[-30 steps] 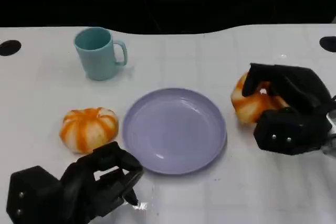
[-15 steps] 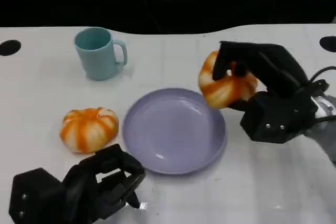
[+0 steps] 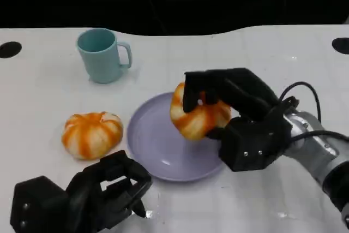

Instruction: Grasp the bread from the table and place it into the plate.

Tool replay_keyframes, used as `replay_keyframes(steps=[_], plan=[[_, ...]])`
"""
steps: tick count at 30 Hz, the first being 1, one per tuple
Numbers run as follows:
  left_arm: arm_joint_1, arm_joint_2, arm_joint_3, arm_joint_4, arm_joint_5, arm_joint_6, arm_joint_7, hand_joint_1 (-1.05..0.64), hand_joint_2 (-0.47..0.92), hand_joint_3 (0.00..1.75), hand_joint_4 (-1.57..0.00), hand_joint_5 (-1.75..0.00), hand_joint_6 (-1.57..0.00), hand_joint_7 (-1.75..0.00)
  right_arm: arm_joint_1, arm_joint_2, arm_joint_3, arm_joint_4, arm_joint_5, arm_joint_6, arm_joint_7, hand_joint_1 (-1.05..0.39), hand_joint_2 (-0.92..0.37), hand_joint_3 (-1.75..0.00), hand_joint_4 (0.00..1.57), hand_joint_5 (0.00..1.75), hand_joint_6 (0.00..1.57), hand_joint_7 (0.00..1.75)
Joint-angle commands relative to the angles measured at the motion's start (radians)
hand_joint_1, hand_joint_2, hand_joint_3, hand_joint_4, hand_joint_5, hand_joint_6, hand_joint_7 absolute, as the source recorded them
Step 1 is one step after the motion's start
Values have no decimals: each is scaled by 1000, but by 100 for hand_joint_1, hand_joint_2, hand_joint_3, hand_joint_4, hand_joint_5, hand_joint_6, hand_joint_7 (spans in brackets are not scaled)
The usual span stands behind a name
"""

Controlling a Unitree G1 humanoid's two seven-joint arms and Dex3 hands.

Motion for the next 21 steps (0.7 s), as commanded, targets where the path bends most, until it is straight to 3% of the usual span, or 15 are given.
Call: replay_keyframes(steps=[1, 5, 7, 9, 12, 15, 17, 21], plan=[[7, 6, -2, -20, 10, 3, 18, -50, 91, 31, -74, -175, -75, -138, -37, 9, 22, 42, -28, -9, -25, -5, -25, -143, 97, 175, 76, 173], [11, 5, -8, -28, 17, 4, 25, -49, 91, 32, -73, -175, -74, -139, -41, 20, 26, 73, -22, -9, -14, -5, -28, -137, 95, 175, 77, 166], [12, 5, -10, -30, 17, 6, 27, -49, 91, 32, -72, -175, -74, -139, -43, 26, 20, 85, -5, -5, 11, -6, -31, -135, 94, 175, 79, 147], [12, 4, -11, -30, 14, 4, 27, -49, 91, 31, -72, -175, -74, -139, -42, 30, 12, 97, 14, -12, 34, -11, -38, -115, 79, 170, 75, 110], [14, 5, -13, -33, 10, 7, 28, -49, 91, 31, -72, -175, -74, -139, -38, 23, 13, 95, 29, -11, 78, -25, -61, -65, 62, 118, 69, 51], [15, 6, -13, -35, 9, 8, 27, -49, 91, 31, -72, -175, -74, -139, -39, 10, 24, 84, 20, 4, 124, -41, -87, -22, 43, 63, 57, 13], [16, 7, -14, -37, 10, 10, 28, -49, 91, 31, -72, -175, -73, -139, -38, 4, 26, 78, 16, 7, 141, -49, -91, -19, 30, 45, 49, 3], [16, 7, -13, -35, 8, 3, 25, -50, 91, 31, -72, -175, -73, -139, -40, -12, 37, 64, 1, 4, 165, -59, -92, -21, 18, 37, 38, 0]])
